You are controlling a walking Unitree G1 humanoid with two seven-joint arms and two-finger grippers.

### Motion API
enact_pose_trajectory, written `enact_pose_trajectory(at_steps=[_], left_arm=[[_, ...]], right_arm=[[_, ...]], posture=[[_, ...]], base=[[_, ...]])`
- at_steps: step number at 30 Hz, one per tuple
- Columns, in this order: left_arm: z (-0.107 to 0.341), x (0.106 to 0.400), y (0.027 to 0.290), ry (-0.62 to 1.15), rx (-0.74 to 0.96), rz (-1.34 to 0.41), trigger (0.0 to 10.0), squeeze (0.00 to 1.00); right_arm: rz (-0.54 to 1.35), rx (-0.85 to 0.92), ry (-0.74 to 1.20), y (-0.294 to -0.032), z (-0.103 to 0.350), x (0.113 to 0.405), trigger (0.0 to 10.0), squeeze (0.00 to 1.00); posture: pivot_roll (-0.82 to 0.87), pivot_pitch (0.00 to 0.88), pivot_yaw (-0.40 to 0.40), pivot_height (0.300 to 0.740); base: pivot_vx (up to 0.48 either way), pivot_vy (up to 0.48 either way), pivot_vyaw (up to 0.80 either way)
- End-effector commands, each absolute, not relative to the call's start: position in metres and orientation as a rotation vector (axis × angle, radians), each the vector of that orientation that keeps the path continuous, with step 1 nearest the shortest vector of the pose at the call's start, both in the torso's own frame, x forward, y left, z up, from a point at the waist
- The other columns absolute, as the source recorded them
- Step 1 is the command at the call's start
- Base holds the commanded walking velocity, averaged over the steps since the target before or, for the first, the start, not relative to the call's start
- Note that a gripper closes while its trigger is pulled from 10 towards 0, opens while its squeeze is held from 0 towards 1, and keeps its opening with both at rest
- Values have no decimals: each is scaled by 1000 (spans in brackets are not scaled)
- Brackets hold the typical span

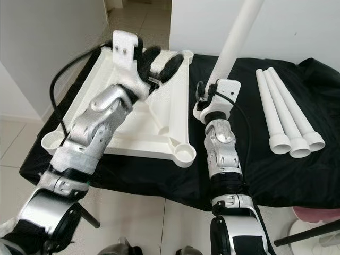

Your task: Building children table

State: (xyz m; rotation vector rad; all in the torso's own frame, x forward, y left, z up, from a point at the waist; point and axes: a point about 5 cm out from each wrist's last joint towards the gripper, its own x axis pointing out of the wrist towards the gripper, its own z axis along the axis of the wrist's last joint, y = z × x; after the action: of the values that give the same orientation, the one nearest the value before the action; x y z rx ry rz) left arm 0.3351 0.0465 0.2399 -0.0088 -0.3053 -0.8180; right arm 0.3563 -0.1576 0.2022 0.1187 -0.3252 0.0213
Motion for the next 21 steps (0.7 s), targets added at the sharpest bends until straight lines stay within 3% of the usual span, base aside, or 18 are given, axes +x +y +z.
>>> enact_pose_trajectory(at_steps=[1, 9, 13, 21], left_arm=[[223, 329, 44, -273, 81, -895, 10000, 0], [192, 319, 51, -165, 132, -941, 10000, 0], [149, 308, 56, 23, 208, -1009, 10000, 0], [128, 308, 63, 99, 322, -996, 10000, 0]], right_arm=[[22, 106, -322, -160, 201, 354, 10000, 0], [11, 99, -312, -164, 198, 351, 10000, 0], [4, 90, -298, -165, 197, 352, 10000, 0], [1, 84, -296, -167, 199, 350, 10000, 0]], posture=[[-10, 0, -20, 740], [-4, 0, -26, 740], [-3, 0, -27, 740], [-5, 0, -25, 740]], base=[[0, 0, 0], [0, 0, 0], [0, 0, 0], [0, 0, 0]])
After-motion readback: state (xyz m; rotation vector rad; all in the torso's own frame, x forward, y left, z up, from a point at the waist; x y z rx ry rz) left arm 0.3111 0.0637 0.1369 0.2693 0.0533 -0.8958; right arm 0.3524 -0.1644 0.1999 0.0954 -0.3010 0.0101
